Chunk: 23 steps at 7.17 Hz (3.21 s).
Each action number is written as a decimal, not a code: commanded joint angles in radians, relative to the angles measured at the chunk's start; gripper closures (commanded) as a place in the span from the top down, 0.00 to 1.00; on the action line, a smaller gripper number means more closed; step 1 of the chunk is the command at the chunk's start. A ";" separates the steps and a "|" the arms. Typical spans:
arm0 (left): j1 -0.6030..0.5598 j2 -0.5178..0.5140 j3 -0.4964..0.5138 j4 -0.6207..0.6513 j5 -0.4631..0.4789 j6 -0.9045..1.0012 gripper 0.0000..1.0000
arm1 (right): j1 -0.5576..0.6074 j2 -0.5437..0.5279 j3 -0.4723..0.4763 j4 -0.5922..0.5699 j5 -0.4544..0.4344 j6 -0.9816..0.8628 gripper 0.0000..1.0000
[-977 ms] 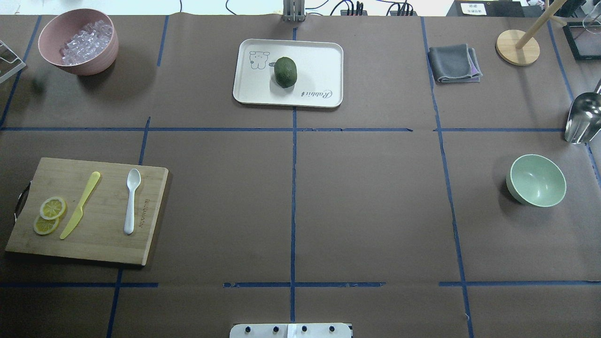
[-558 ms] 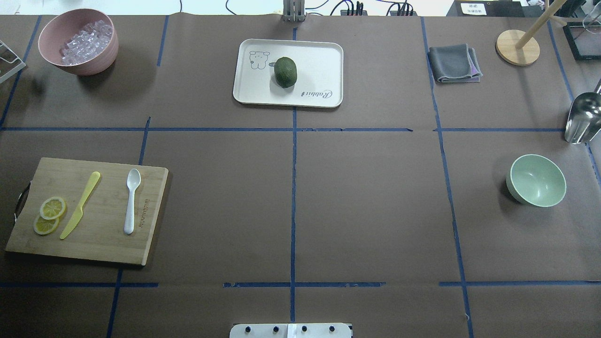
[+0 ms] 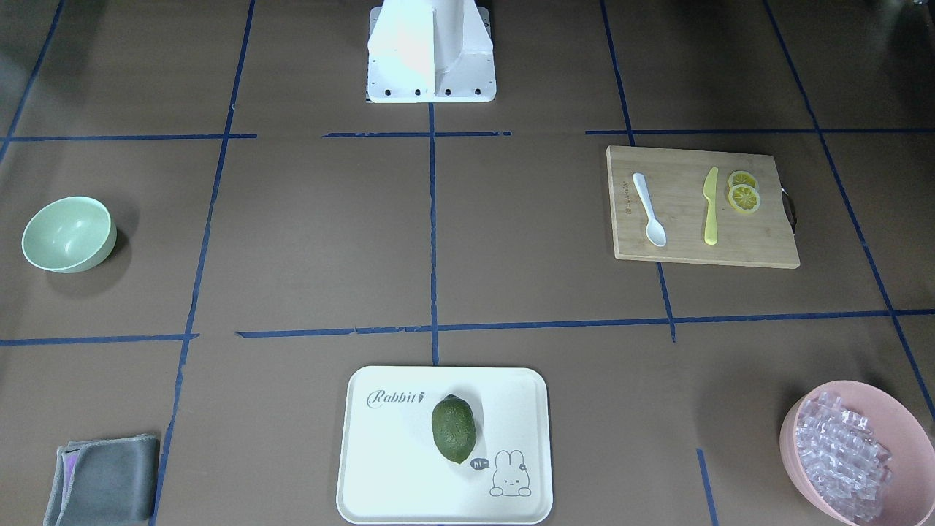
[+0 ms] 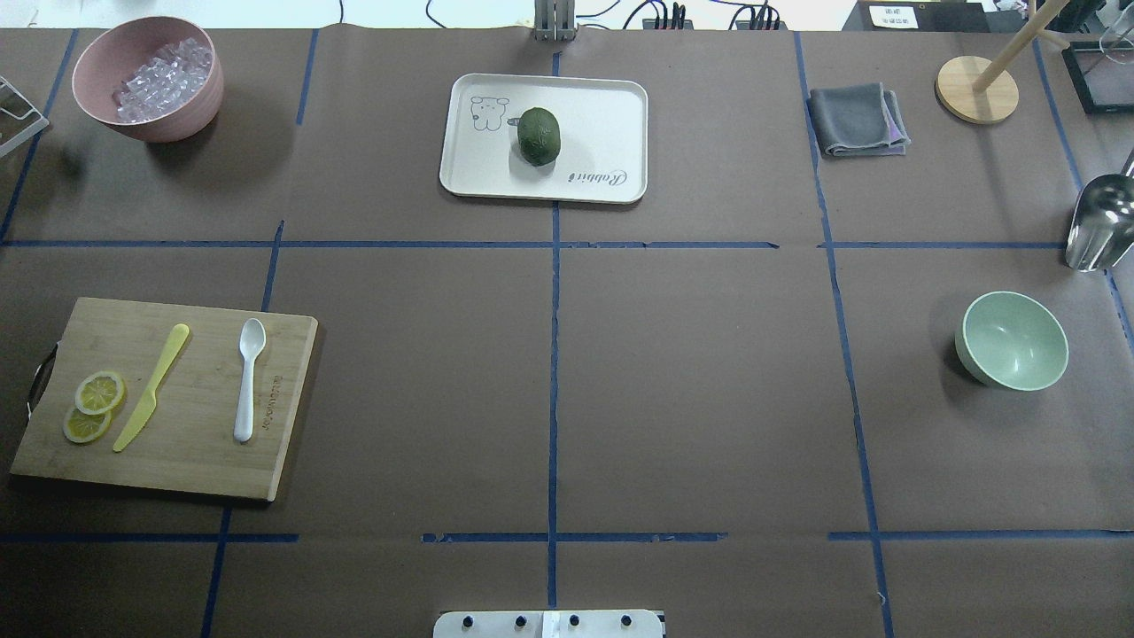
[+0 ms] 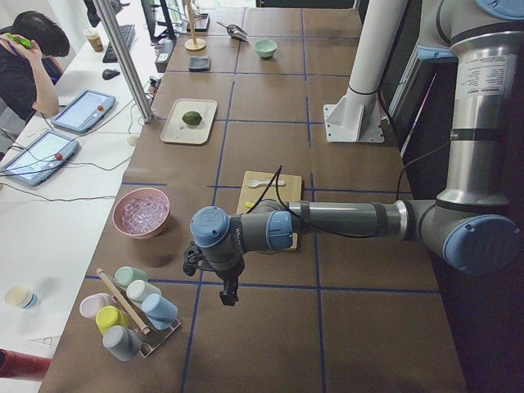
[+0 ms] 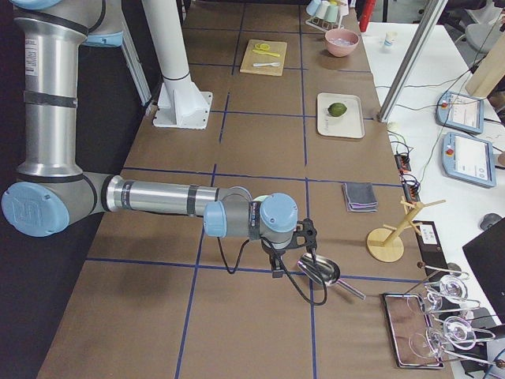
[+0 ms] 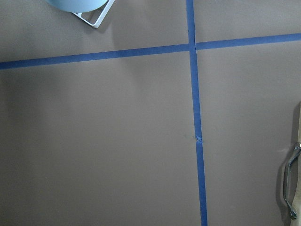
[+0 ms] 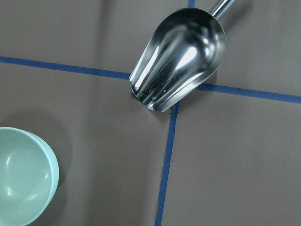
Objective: Place spoon in bowl
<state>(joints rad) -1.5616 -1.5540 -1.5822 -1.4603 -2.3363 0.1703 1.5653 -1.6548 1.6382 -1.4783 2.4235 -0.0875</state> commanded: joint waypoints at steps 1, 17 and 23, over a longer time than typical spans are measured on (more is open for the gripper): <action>0.000 0.000 -0.007 -0.002 0.000 0.000 1.00 | -0.017 0.026 0.008 -0.003 0.008 0.006 1.00; 0.000 0.000 -0.015 -0.023 -0.002 -0.002 1.00 | -0.535 -0.085 -0.025 0.586 -0.202 0.859 0.00; 0.000 0.000 -0.013 -0.042 0.000 -0.002 1.00 | -0.609 0.131 0.212 0.569 -0.129 1.243 0.00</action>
<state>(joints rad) -1.5616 -1.5539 -1.5964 -1.5002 -2.3365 0.1687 1.0108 -1.6336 1.8360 -0.9057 2.2857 0.9960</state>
